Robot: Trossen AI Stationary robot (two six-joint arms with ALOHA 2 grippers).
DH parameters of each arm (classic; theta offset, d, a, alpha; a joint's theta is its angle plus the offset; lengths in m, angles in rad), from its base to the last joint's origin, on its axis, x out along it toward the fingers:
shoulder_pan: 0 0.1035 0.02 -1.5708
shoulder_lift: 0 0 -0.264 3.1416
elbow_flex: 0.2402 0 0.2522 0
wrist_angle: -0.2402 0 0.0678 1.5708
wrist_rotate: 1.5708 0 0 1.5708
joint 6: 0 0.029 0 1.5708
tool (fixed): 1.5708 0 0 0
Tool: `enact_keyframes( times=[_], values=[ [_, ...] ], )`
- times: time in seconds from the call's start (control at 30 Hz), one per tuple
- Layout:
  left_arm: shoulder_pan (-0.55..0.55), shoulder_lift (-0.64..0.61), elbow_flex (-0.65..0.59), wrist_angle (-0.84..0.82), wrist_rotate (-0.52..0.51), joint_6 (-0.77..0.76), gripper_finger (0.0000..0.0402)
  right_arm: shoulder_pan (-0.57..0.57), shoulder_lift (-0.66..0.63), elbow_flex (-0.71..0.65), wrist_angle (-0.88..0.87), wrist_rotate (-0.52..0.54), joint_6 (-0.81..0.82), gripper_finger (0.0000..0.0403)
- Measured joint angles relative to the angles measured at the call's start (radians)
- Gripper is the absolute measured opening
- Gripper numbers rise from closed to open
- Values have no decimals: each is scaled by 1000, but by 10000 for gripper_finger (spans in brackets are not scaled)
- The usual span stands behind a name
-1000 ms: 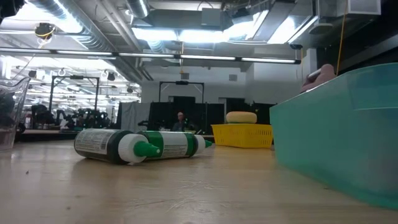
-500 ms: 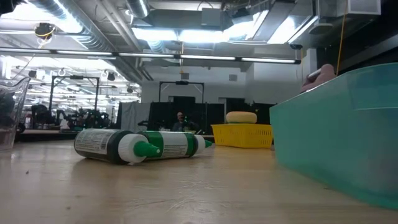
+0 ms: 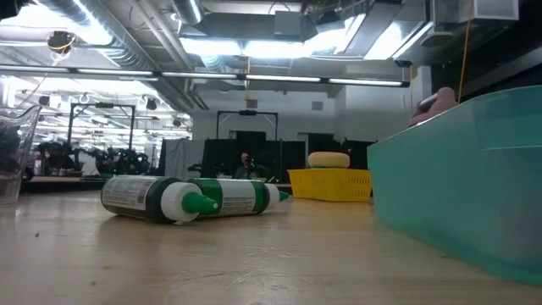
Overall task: Pick & Place Food Item
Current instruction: Put the yellow food coloring bottle into the transparent bin
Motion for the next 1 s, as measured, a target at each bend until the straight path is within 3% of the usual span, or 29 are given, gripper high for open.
enact_keyframes(
  times=[0.33, 0.73, 1.0],
  values=[
    [0, 0, 0, 18, 50, 4, 136, 0, 0, 0, 3, -8, -3, 93],
    [0, 0, 0, 28, 76, -4, 196, 0, 0, 0, -2, -16, -2, 93],
    [0, 0, 0, 31, 77, -4, 173, 0, 0, 0, -1, -19, -2, 93]
  ],
)
